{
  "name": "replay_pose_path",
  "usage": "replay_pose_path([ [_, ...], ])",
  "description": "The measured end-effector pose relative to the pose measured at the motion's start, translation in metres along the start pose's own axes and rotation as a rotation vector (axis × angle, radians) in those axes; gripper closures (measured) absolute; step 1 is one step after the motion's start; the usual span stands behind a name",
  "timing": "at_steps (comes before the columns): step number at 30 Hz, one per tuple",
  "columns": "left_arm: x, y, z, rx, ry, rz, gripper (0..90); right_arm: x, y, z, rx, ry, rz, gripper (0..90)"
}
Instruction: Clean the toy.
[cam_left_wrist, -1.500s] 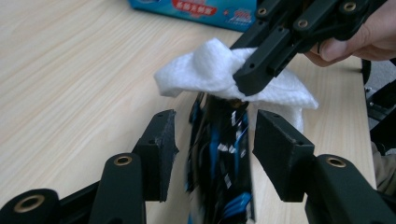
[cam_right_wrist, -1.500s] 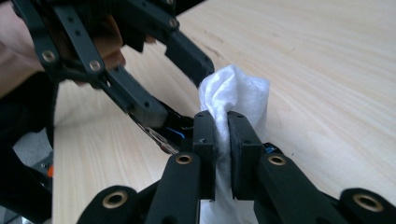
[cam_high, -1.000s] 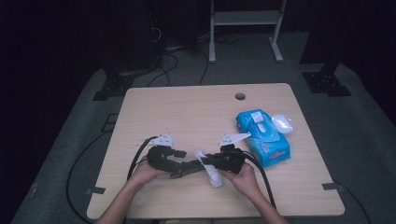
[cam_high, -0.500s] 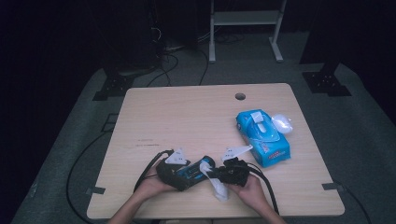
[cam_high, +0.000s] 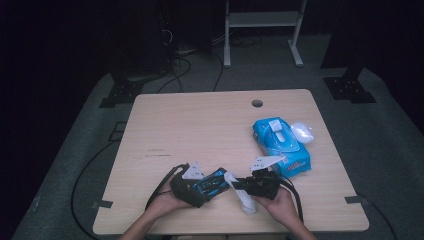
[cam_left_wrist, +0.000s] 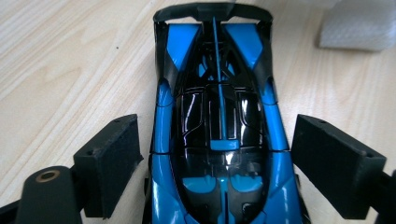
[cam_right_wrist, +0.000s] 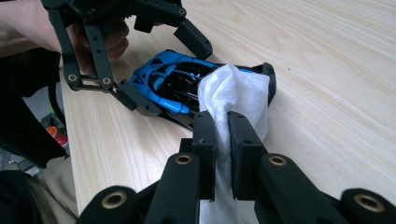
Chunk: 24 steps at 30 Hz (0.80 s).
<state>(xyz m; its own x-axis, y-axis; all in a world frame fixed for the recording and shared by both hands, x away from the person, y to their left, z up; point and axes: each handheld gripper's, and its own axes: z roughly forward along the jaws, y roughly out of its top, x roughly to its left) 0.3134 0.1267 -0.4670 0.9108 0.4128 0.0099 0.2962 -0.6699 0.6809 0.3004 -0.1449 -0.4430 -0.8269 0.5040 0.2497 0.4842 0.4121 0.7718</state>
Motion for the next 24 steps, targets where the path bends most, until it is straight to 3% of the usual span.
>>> replay_pose_path([
  [7,0.0,0.003,0.01,0.043,0.005,0.021,14.6,-0.004,-0.002,-0.002,-0.008,-0.001,0.013,81.4],
  [11,0.002,0.003,0.011,0.037,-0.012,0.023,15.5,-0.004,-0.002,-0.003,-0.015,0.001,0.013,81.3],
  [12,0.0,0.003,0.01,0.024,-0.027,0.037,18.8,-0.005,-0.002,-0.004,-0.014,0.001,0.014,81.3],
  [13,-0.002,0.004,0.01,0.028,-0.016,0.048,24.1,-0.005,-0.002,-0.004,-0.015,0.001,0.015,81.3],
  [15,-0.002,0.006,0.01,0.031,-0.022,0.056,25.8,-0.006,-0.002,-0.004,-0.022,0.004,0.02,81.2],
  [24,-0.001,0.004,0.009,0.023,-0.034,0.071,26.0,-0.009,-0.002,-0.01,-0.036,0.002,0.033,81.1],
])
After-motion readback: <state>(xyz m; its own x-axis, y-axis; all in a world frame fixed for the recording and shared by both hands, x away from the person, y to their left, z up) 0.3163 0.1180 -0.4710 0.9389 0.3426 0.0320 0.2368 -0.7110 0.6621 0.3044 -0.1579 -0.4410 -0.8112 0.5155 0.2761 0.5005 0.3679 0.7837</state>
